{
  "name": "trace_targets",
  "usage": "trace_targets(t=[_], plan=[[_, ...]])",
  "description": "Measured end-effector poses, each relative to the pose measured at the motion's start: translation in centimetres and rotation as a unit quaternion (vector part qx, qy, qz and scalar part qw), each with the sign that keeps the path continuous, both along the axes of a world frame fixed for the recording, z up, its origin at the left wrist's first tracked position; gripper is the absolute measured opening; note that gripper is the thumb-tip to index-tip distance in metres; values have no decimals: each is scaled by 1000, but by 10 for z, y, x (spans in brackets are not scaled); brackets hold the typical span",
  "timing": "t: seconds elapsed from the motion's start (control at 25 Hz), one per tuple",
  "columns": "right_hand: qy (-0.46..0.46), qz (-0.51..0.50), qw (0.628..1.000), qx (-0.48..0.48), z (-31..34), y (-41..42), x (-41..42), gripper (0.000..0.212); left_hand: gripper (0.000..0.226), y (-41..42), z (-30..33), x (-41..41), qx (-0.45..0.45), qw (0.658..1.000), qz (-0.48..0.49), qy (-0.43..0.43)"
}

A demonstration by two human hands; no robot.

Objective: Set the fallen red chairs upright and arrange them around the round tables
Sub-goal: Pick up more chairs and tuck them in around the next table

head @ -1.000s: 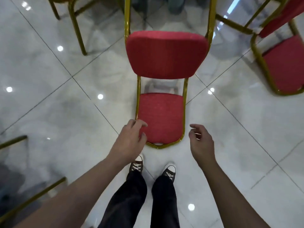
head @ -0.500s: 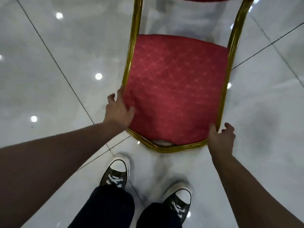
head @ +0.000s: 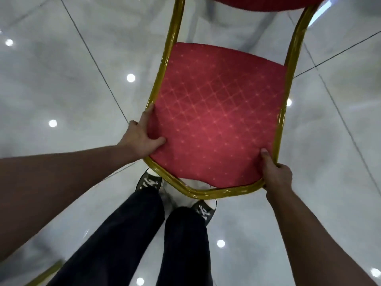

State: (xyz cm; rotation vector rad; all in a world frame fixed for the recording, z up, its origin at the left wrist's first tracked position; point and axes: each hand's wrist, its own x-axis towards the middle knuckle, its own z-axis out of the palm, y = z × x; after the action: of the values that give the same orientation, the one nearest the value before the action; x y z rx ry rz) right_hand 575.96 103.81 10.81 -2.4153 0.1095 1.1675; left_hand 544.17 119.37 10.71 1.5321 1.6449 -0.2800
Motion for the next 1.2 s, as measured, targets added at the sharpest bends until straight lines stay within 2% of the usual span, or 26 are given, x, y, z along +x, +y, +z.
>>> trace_targets(t=[0.12, 0.2, 0.36, 0.56, 0.64, 0.76, 0.84, 0.92, 1.04, 1.12, 1.2], plan=[[-9, 43, 999, -2, 129, -17, 8, 83, 106, -15, 131, 11, -2, 999, 17, 31], [-6, 51, 999, 7, 207, -22, 19, 86, 94, -16, 218, 16, -1, 998, 41, 52], [33, 9, 998, 48, 372, 2, 42, 67, 78, 10, 377, 37, 23, 994, 51, 92], [59, -74, 988, 119, 499, 62, 73, 45, 40, 56, 526, 78, 112, 988, 91, 57], [29, -78, 985, 149, 529, 86, 74, 36, 36, 71, 559, 95, 174, 981, 81, 21], [-83, -19, 979, 187, 569, 127, 72, 39, 54, 84, 578, 126, 299, 953, -48, -22], [-192, 80, 958, 196, 587, 155, 76, 43, 59, 106, 591, 148, 321, 943, -21, -83], [-264, 164, 928, 203, 597, 189, 90, 42, 51, 156, 593, 169, 311, 945, 24, -101], [-276, 197, 918, 206, 609, 237, 111, 40, 60, 230, 595, 194, 286, 954, 18, -91], [-260, 169, 929, 201, 614, 262, 118, 38, 65, 247, 589, 204, 300, 950, 10, -81], [-216, 146, 945, 200, 610, 278, 118, 47, 66, 244, 582, 210, 330, 940, -16, -82]])
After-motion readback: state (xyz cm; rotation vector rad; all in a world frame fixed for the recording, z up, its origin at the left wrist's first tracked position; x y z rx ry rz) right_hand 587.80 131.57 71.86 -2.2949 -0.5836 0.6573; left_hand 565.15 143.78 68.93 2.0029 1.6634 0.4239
